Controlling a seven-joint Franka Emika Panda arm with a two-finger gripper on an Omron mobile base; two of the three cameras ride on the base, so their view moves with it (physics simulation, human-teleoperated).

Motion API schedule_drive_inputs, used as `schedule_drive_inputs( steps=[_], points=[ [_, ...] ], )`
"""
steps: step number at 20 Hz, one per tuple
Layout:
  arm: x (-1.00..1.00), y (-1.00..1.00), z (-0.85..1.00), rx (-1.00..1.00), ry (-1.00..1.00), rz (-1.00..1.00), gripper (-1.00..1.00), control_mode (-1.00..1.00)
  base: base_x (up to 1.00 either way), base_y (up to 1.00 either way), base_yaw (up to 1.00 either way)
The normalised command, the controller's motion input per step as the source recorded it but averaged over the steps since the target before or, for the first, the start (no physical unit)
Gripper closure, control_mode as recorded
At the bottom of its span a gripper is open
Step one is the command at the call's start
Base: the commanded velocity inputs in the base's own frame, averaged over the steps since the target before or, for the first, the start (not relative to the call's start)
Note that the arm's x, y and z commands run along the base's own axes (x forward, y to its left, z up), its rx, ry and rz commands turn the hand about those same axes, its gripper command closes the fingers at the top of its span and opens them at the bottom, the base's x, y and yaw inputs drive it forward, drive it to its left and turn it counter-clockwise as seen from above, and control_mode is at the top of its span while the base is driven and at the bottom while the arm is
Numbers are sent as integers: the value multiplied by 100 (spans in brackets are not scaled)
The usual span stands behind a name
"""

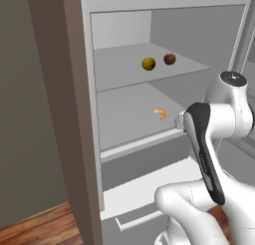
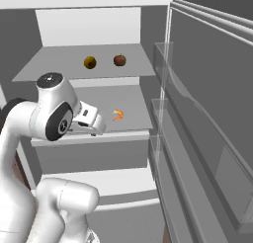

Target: Open the fridge, remove the apple, lemon, and shrimp, and place them on any counter.

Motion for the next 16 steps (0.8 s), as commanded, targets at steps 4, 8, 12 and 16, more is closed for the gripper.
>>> schedule_drive_inputs(
  steps=[4,8,12,16],
  points=[
    [22,-26,-63,-8,0,0,-100,-100,0,0,0],
    [22,-17,-44,-1,0,0,-100,-100,0,0,0],
    [17,-9,-13,1,0,0,-100,-100,0,0,0],
    [23,-1,0,1,-2,0,-100,-100,0,0,0]
  ],
)
